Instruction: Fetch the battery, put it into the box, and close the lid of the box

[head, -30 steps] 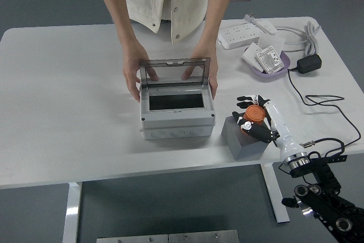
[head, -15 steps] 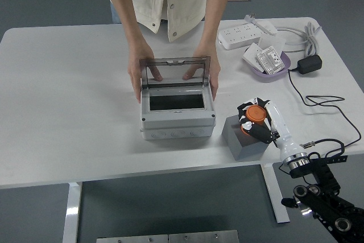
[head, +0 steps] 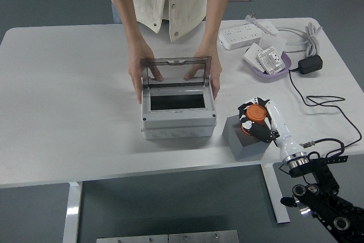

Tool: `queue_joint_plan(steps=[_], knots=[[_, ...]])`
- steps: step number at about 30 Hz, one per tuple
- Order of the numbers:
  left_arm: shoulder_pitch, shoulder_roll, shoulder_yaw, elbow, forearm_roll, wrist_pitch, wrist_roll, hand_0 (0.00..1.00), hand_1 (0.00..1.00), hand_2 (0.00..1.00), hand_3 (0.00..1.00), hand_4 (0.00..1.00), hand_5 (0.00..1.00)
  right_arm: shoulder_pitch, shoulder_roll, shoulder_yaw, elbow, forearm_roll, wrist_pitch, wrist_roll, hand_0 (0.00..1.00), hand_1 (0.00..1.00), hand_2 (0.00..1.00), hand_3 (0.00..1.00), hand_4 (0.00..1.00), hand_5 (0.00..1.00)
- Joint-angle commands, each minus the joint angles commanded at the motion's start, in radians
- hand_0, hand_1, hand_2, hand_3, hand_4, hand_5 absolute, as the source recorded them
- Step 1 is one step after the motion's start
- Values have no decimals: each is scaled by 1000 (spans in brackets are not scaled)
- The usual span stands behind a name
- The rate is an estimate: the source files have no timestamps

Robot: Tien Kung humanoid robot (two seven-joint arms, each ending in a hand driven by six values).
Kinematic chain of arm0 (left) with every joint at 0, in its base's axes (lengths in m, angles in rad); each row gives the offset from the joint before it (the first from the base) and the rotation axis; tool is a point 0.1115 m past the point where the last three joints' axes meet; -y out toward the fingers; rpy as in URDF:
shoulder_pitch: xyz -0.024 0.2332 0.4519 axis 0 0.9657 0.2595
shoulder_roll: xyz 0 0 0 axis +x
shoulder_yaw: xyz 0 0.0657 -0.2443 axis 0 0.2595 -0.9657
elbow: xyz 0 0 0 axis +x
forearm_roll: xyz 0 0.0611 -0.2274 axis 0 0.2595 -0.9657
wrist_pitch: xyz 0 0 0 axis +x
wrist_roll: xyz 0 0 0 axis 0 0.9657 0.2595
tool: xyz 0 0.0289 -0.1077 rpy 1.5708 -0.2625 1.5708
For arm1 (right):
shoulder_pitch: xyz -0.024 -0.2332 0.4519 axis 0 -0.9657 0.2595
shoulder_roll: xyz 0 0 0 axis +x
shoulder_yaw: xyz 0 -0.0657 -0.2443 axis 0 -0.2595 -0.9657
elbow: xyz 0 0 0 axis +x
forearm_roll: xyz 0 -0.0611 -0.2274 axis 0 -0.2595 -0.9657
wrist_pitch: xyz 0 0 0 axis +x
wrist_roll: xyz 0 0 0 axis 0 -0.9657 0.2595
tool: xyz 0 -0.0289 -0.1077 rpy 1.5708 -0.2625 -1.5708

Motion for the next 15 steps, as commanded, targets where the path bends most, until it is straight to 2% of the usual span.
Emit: queue_joint_plan(steps=[15], knots=[[2,-3,-8,0,16,-3,7,591,756,590,509,70,2,13,-11,37,59,-42,2,-13,245,284,280,273,2,2]])
